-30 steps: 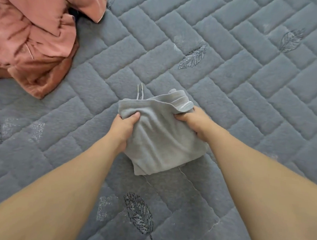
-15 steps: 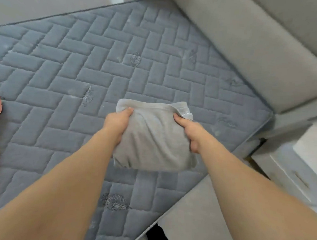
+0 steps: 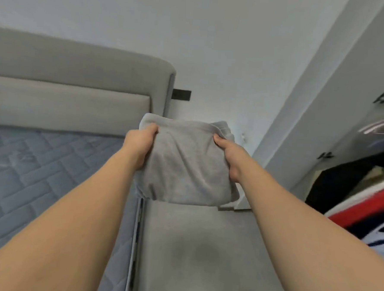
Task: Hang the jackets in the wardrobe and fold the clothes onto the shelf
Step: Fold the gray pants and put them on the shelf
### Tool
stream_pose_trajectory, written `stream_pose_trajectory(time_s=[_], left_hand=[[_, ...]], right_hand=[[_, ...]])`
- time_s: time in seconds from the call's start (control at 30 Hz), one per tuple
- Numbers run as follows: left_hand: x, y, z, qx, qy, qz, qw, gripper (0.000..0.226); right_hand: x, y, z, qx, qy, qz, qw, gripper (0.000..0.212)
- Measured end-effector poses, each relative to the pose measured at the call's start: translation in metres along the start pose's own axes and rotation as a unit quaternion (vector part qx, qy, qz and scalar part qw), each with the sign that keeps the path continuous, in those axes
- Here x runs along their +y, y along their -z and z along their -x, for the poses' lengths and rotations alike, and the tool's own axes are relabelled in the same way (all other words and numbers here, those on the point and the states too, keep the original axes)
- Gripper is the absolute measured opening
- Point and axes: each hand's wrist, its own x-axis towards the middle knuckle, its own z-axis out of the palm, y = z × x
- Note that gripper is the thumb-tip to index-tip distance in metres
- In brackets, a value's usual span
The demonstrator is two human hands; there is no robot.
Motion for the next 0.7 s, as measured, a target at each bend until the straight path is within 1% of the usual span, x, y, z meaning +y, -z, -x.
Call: stream_pose_trajectory(time_s=[0.13, 0.23, 0.3, 0.4, 0.53, 0.7], left_hand=[[0.051, -0.145, 0.032, -0.117, -0.047, -0.018, 0.992, 0.028], [0.079, -0.244, 0.056, -0.198, -0.073, -0.036, 0.977, 0.025], [0.096, -0.303, 0.070, -0.238, -0.101, -0.045, 0.965, 0.024], [0.122, -0.376, 0.085, -0.275, -0.141, -0.059, 0.949, 0.024], [0.161, -0.464, 0.099, -0.311, -0.179, -0.057, 0.932, 0.024], [0.214, -0.569, 0.109, -0.358, -0.232, -0.064, 0.902, 0.026]], right_hand=[[-0.047, 0.125, 0.003, 0.086, 0.034, -0.073, 0.993, 0.041], [-0.076, 0.214, 0.007, 0.125, 0.050, -0.116, 0.984, 0.026], [-0.093, 0.268, 0.008, 0.156, 0.063, -0.138, 0.976, 0.020], [-0.117, 0.333, 0.007, 0.189, 0.094, -0.165, 0.963, 0.015], [-0.155, 0.403, -0.004, 0.217, 0.137, -0.203, 0.945, 0.016], [-0.202, 0.475, -0.028, 0.289, 0.208, -0.236, 0.904, 0.025]])
